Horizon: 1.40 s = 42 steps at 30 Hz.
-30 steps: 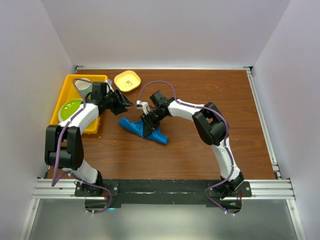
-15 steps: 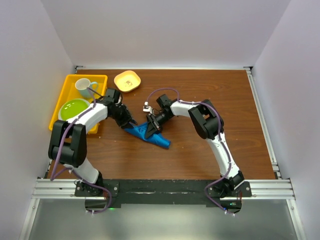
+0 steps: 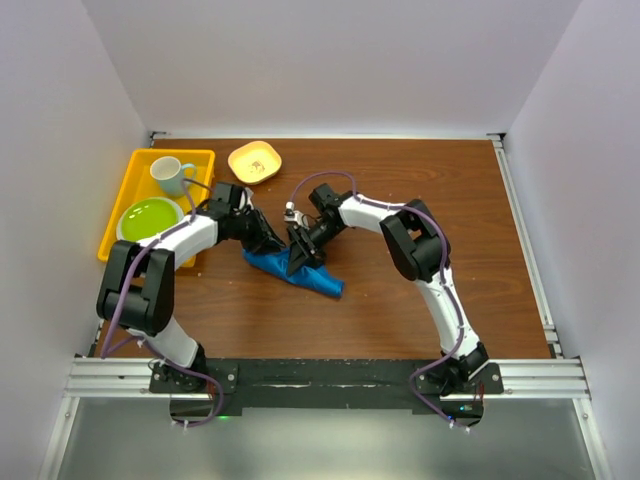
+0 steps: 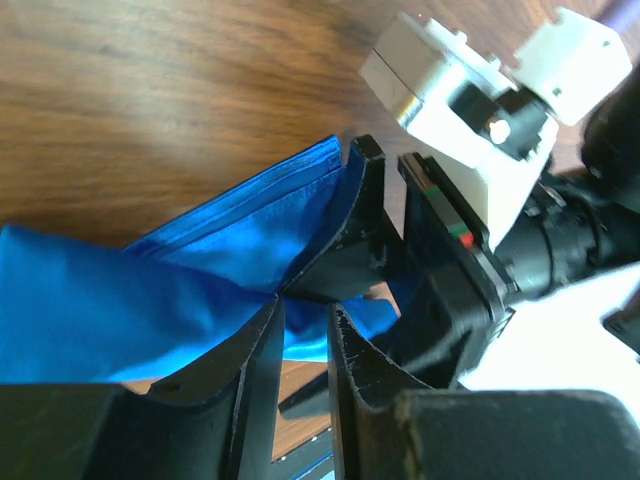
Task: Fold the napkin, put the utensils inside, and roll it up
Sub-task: Roll the napkin with the utensil
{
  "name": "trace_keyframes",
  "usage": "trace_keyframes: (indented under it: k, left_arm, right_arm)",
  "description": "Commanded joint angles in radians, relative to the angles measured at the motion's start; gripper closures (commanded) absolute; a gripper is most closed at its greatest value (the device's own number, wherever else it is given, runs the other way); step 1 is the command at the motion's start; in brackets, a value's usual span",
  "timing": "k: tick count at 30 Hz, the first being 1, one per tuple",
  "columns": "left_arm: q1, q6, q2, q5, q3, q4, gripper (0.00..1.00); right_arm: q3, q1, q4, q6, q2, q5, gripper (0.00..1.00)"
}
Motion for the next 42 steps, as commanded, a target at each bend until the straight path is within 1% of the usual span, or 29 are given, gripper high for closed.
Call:
trace_keyframes:
  k: [1, 2, 6, 9, 12, 13, 15, 16, 18, 20, 24, 25, 26, 28, 29, 30, 31, 32, 34, 35, 37, 38, 39, 42]
  left_arm:
    - [-0.003, 0.031, 0.036, 0.061, -0.005, 0.093, 0.73]
    - [-0.003, 0.034, 0.049, 0.067, -0.004, 0.097, 0.73]
    - [-0.003, 0.056, 0.062, 0.070, 0.007, 0.108, 0.73]
    - [-0.003, 0.077, 0.066, 0.070, 0.018, 0.104, 0.73]
    - [-0.004, 0.117, 0.053, 0.052, 0.050, 0.071, 0.70]
    - [-0.006, 0.129, 0.040, 0.041, 0.059, 0.059, 0.66]
    - [-0.006, 0.160, 0.030, 0.024, 0.087, 0.024, 0.65]
    - [-0.006, 0.168, 0.027, 0.026, 0.096, 0.012, 0.64]
    - [-0.008, 0.182, 0.020, 0.038, 0.101, -0.010, 0.64]
    - [-0.011, 0.188, -0.002, 0.050, 0.086, -0.022, 0.66]
    - [-0.014, 0.183, -0.039, 0.098, 0.041, -0.019, 0.70]
    - [-0.014, 0.179, -0.051, 0.121, 0.018, -0.013, 0.73]
    - [-0.014, 0.163, -0.057, 0.136, 0.006, 0.011, 0.74]
    - [-0.015, 0.142, -0.063, 0.182, -0.036, 0.060, 0.77]
    - [-0.015, 0.116, -0.060, 0.196, -0.049, 0.114, 0.78]
    - [-0.015, 0.101, -0.054, 0.211, -0.065, 0.142, 0.82]
    - [-0.015, 0.087, -0.034, 0.237, -0.086, 0.172, 0.84]
    - [-0.017, 0.065, -0.027, 0.246, -0.096, 0.236, 0.88]
    - [-0.018, 0.047, -0.002, 0.257, -0.115, 0.293, 0.94]
    - [-0.018, 0.042, 0.004, 0.260, -0.116, 0.326, 0.96]
    - [-0.018, 0.042, 0.027, 0.260, -0.106, 0.326, 0.97]
    - [-0.018, 0.042, 0.033, 0.262, -0.102, 0.364, 0.97]
    - [-0.020, 0.042, 0.038, 0.262, -0.097, 0.367, 0.97]
    - [-0.021, 0.042, 0.046, 0.260, -0.094, 0.372, 0.97]
  right_arm:
    - [0.026, -0.005, -0.097, -0.071, -0.024, 0.354, 0.36]
    - [0.029, -0.005, -0.113, -0.071, -0.035, 0.371, 0.34]
    - [0.037, -0.007, -0.144, -0.077, -0.087, 0.443, 0.32]
    - [0.038, -0.007, -0.154, -0.077, -0.115, 0.452, 0.30]
    - [0.042, -0.005, -0.154, -0.077, -0.115, 0.475, 0.30]
    - [0.038, -0.005, -0.146, -0.077, -0.113, 0.487, 0.30]
    - [0.038, -0.007, -0.140, -0.070, -0.095, 0.488, 0.31]
    - [0.045, -0.007, -0.132, -0.068, -0.084, 0.485, 0.34]
    - [0.048, -0.010, -0.120, -0.059, -0.058, 0.480, 0.37]
    - [0.045, -0.016, -0.095, -0.051, -0.044, 0.463, 0.43]
    - [0.029, -0.036, -0.068, -0.044, -0.001, 0.406, 0.54]
    - [0.013, -0.044, -0.042, -0.039, 0.006, 0.388, 0.57]
    - [0.002, -0.048, -0.028, -0.033, 0.012, 0.353, 0.62]
    - [-0.026, -0.067, 0.007, -0.021, 0.038, 0.318, 0.65]
    - [-0.029, -0.073, 0.011, -0.019, 0.051, 0.298, 0.66]
    - [-0.031, -0.082, 0.012, -0.018, 0.075, 0.261, 0.67]
    - [-0.038, -0.085, 0.021, -0.015, 0.083, 0.250, 0.67]
    - [-0.044, -0.090, 0.026, -0.011, 0.088, 0.242, 0.66]
    - [-0.049, -0.091, 0.026, -0.002, 0.082, 0.230, 0.63]
    - [-0.052, -0.093, 0.029, 0.008, 0.074, 0.228, 0.60]
    - [-0.052, -0.091, 0.020, 0.015, 0.043, 0.216, 0.57]
    - [-0.051, -0.091, 0.017, 0.021, 0.033, 0.216, 0.55]
    - [-0.052, -0.091, 0.011, 0.022, 0.019, 0.218, 0.51]
    - [-0.051, -0.093, 0.008, 0.035, -0.020, 0.216, 0.47]
